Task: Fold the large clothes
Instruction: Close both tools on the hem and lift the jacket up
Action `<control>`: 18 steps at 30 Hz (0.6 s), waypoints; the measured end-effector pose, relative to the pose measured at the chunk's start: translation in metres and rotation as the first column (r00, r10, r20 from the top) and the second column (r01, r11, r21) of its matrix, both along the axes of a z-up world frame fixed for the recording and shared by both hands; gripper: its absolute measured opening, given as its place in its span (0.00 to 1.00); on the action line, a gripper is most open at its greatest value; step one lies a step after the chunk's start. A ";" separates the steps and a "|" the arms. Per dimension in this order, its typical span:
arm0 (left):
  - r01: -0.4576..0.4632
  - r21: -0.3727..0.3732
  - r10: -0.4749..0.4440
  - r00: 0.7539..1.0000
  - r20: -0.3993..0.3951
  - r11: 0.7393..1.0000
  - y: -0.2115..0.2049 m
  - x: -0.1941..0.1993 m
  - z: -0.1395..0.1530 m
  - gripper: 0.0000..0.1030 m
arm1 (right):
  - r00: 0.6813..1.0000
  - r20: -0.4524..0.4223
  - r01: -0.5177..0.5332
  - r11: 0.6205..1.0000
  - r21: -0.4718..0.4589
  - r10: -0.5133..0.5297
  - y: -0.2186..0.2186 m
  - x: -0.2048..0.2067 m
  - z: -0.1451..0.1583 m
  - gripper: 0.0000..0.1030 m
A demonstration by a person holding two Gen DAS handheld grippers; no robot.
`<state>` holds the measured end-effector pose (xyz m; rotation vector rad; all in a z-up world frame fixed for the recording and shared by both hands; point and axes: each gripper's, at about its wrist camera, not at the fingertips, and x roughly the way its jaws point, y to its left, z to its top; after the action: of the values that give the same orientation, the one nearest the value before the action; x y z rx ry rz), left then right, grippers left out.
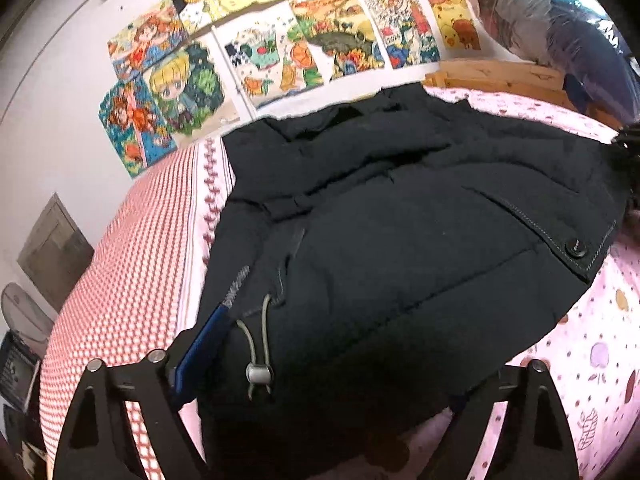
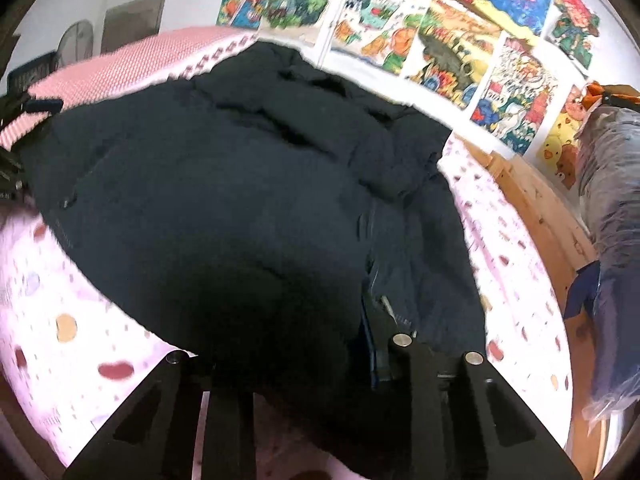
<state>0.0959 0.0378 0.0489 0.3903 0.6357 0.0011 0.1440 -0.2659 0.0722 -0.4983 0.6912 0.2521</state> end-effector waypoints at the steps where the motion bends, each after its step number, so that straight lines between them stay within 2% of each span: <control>1: 0.011 0.015 -0.012 1.000 0.025 1.000 -0.002 -0.001 0.004 0.81 | 1.000 0.023 -0.001 1.000 0.007 0.001 0.000 0.002 0.005 0.22; 4: 0.041 0.062 -0.046 0.996 0.077 0.997 -0.010 -0.002 0.014 0.66 | 0.997 0.073 0.001 1.000 0.027 -0.003 0.001 0.004 0.016 0.20; 6: 0.057 0.088 -0.065 0.993 0.102 0.995 -0.015 -0.003 0.020 0.48 | 0.995 0.101 0.004 0.999 0.050 -0.009 0.003 0.005 0.024 0.19; 9: 0.069 0.079 -0.079 0.988 0.130 0.994 -0.019 0.000 0.029 0.31 | 0.991 0.129 0.014 0.997 0.075 -0.024 0.005 0.009 0.034 0.19; 13: 0.058 0.041 -0.063 0.986 0.154 0.997 -0.018 0.009 0.044 0.19 | 0.985 0.167 0.022 0.994 0.110 -0.040 0.009 0.014 0.046 0.17; 18: 0.037 -0.074 -0.023 0.982 0.185 0.997 -0.005 0.018 0.074 0.11 | 0.975 0.210 0.020 0.977 0.212 -0.065 0.010 0.014 0.067 0.12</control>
<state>0.1139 0.0328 0.1228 0.3205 0.4452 -0.0158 0.1575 -0.2563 0.1391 -0.3040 0.4559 0.2233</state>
